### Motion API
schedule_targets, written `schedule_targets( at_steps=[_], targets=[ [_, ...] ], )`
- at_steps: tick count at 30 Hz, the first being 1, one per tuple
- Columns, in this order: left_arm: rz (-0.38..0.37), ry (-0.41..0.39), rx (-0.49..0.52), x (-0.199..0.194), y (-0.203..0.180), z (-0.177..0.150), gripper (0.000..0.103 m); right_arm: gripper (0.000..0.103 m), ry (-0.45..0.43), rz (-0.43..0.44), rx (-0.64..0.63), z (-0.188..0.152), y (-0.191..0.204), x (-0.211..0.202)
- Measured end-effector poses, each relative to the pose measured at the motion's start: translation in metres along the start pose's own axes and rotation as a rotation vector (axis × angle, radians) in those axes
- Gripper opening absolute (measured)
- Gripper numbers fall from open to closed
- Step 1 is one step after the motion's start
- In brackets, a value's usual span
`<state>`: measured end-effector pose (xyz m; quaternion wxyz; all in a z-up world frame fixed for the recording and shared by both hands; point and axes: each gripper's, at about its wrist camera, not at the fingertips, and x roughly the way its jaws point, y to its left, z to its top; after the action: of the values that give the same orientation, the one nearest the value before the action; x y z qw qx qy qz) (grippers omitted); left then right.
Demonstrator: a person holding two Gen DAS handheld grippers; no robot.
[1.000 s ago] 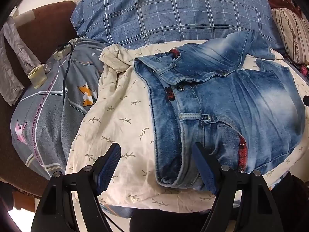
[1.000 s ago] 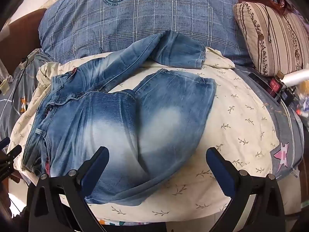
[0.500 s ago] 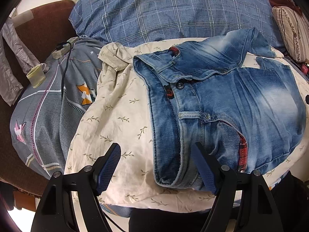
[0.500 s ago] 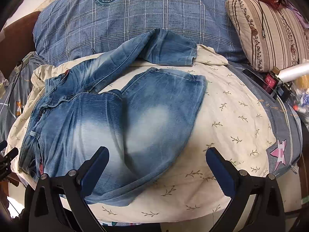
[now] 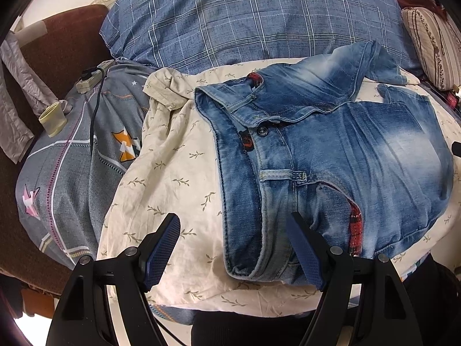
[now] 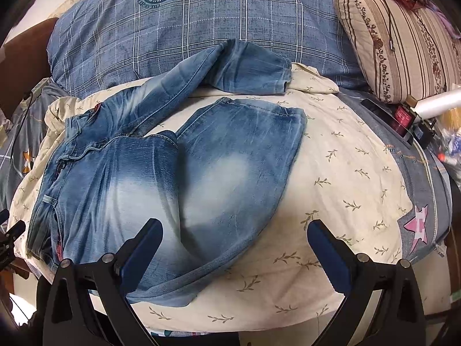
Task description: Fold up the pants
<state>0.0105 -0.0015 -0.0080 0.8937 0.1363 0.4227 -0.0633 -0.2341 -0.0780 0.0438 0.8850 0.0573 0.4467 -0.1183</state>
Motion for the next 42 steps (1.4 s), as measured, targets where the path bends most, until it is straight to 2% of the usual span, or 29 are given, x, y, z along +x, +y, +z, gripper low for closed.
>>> schedule_targets(
  at_steps=[18, 24, 30, 36, 39, 42],
  targets=[
    [0.024, 0.014, 0.057, -0.005, -0.025, 0.017, 0.076, 0.101, -0.012, -0.005, 0.038, 0.001, -0.029, 0.006],
    [0.007, 0.030, 0.057, -0.004, -0.030, 0.026, 0.076, 0.101, -0.022, -0.011, 0.037, 0.004, -0.038, 0.007],
    [-0.001, 0.053, 0.009, 0.003, -0.022, 0.044, 0.076, 0.101, -0.031, -0.031, 0.040, 0.013, -0.053, 0.009],
    [0.050, 0.078, -0.045, 0.018, -0.007, 0.070, 0.076, 0.101, -0.042, -0.015, 0.103, 0.035, -0.081, 0.019],
    [0.070, 0.094, -0.125, 0.027, 0.013, 0.087, 0.076, 0.101, -0.029, 0.012, 0.152, 0.052, -0.094, 0.033],
    [0.026, 0.145, -0.228, 0.043, 0.037, 0.097, 0.076, 0.101, -0.019, 0.024, 0.140, 0.072, -0.093, 0.053]
  ],
)
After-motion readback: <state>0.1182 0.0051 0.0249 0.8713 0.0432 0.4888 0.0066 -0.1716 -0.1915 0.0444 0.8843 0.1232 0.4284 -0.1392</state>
